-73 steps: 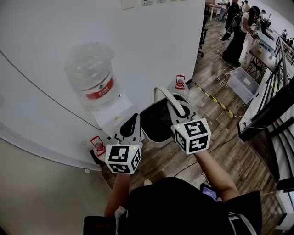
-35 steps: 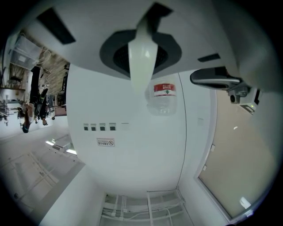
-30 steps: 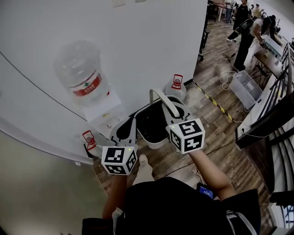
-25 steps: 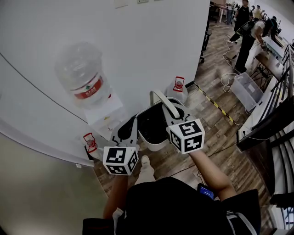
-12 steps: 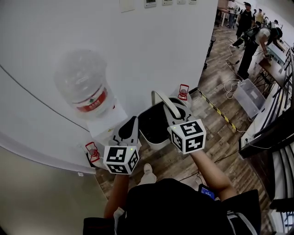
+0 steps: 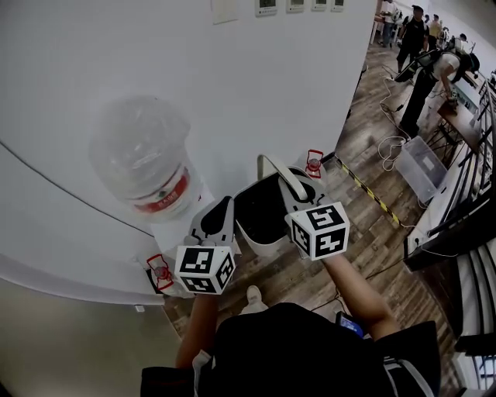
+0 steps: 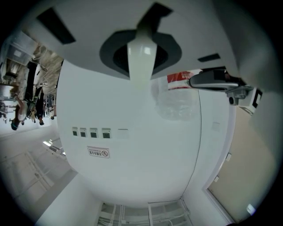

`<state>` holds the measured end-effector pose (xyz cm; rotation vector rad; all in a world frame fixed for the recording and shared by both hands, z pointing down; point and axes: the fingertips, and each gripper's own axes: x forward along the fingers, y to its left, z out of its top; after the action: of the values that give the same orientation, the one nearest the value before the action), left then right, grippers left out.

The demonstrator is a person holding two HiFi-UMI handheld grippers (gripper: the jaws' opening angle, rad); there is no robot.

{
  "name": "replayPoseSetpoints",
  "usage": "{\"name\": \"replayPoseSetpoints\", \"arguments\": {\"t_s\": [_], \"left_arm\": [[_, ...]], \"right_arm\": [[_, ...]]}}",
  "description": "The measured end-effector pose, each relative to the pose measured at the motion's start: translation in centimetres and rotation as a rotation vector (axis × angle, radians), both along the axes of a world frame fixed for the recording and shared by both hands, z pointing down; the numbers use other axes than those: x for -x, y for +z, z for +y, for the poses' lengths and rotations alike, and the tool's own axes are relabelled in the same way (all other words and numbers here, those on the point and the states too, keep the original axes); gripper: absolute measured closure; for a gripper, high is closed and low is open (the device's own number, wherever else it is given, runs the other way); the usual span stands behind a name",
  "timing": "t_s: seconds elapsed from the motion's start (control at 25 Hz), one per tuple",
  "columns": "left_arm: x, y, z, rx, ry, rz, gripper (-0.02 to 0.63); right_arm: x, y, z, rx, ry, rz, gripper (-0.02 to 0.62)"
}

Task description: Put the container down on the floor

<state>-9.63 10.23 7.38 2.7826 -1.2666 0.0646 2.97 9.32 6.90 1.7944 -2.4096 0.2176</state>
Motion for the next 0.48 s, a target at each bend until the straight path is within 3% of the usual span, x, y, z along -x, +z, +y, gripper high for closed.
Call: {"name": "replayPoseSetpoints", "arguments": {"t_s": [0.48], "left_arm": [[0.8,0.2,-7.1,0.005,0.081,0.001,0.589]], "right_arm": [[1.5,0.2,-6.7,0.014,0.055,0.014,0.566]]}}
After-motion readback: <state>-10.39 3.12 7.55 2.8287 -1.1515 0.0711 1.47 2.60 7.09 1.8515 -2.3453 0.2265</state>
